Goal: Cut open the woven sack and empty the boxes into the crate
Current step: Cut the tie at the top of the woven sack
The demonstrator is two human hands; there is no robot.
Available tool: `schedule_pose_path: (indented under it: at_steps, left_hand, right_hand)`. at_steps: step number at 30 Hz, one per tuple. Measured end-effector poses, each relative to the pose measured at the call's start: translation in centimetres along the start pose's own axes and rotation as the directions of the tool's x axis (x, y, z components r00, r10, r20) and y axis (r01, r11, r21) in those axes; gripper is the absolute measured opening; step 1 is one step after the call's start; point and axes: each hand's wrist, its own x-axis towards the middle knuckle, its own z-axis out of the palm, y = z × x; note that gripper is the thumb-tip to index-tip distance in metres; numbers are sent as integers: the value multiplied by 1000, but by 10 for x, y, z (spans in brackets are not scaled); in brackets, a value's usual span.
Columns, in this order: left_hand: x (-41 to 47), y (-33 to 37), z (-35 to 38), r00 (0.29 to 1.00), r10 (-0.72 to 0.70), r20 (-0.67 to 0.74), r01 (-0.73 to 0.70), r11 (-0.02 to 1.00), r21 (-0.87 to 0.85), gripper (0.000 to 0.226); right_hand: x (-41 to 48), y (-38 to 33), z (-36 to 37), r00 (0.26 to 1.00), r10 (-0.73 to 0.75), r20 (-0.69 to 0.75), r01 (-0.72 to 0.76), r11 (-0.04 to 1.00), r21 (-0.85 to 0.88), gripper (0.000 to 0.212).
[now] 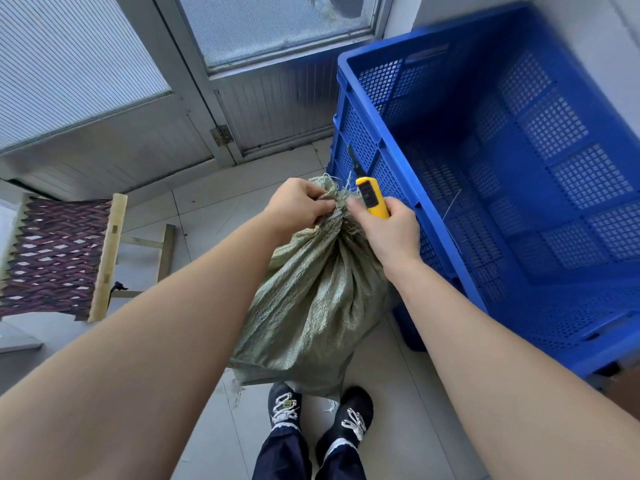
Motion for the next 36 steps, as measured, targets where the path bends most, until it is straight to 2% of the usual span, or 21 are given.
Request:
schedule_pose_path:
  at_steps: [4, 9, 14, 19, 23, 28, 32, 36]
  left_hand:
    - [2, -1, 1, 999, -36, -9, 36, 998, -54, 10]
    - [5, -6, 3, 997, -64, -31, 61, 993, -104, 17]
    - [1, -4, 5, 995, -85, -46, 78, 987, -143, 8]
    - [-1, -4, 8, 992, -90, -83, 77, 986, -149, 28]
    - [-3, -2, 10, 990, -89, -107, 71, 984, -166, 33]
    - [-6, -2, 10, 990, -93, -106, 77, 986, -148, 33]
    - [-6, -3, 9, 990, -91, -105, 76, 988, -135, 20]
    - [-4, -4, 10, 991, -87, -97, 74, 989, -127, 32]
  right_hand:
    - [-11, 11, -11, 995, -84, 44, 93, 958, -270, 61]
    - [-20, 32, -23, 985, -153, 79, 172, 862, -477, 75]
    - [-26, 43, -27, 979, -184, 83, 199, 816, -542, 76]
    - [-26, 46, -29, 969, -245, 34, 219, 785, -579, 76]
    - [-26, 47, -31, 958, -286, 0, 221, 738, -637, 73]
    - [-27, 46, -28, 948, -317, -30, 213, 701, -681, 71]
    - [-28, 45, -28, 944, -327, -55, 200, 696, -690, 69]
    - [-25, 49, -27, 913, -398, -92, 229, 686, -691, 69]
